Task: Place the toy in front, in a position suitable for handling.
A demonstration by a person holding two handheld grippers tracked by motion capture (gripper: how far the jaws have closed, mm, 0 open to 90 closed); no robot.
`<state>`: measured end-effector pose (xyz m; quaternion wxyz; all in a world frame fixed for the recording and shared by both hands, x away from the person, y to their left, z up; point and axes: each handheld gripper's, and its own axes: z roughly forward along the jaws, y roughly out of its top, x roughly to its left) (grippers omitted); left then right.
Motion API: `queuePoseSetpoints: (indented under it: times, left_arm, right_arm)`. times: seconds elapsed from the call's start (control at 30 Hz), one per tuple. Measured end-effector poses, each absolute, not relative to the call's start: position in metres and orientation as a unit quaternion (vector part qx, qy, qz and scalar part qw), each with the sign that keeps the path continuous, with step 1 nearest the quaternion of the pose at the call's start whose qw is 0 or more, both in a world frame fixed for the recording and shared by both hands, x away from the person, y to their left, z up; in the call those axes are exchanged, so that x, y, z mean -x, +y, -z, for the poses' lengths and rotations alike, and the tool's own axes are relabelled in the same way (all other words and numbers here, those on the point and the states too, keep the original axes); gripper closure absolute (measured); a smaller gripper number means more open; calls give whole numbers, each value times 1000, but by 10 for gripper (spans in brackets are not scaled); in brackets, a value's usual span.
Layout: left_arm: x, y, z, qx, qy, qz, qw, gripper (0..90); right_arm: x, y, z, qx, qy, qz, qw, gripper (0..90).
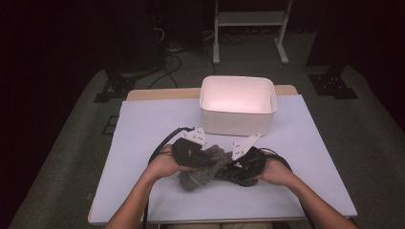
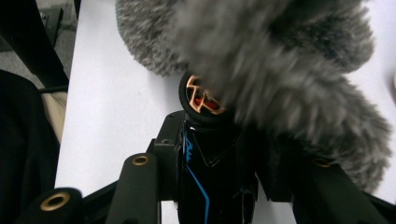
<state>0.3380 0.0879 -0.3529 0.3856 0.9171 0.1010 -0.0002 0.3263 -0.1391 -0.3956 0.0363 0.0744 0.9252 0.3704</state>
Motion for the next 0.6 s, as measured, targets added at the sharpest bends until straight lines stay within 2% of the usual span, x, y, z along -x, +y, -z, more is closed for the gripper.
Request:
queuePoseSetpoints:
  times: [0.13,0.37,0.6]
  left_arm:
    - [-338,96,353,-916,111,1,385,823]
    - [-333,92,335,-910,86,5,405,823]
    - [-335,91,336,-916,90,-1,391,824]
  right_arm:
    - [-324,-146,395,-72,922,-378,37,566]
    - [-325,-139,388,-63,909,-410,38,566]
    - [-323,-144,386,-63,904,-421,35,571]
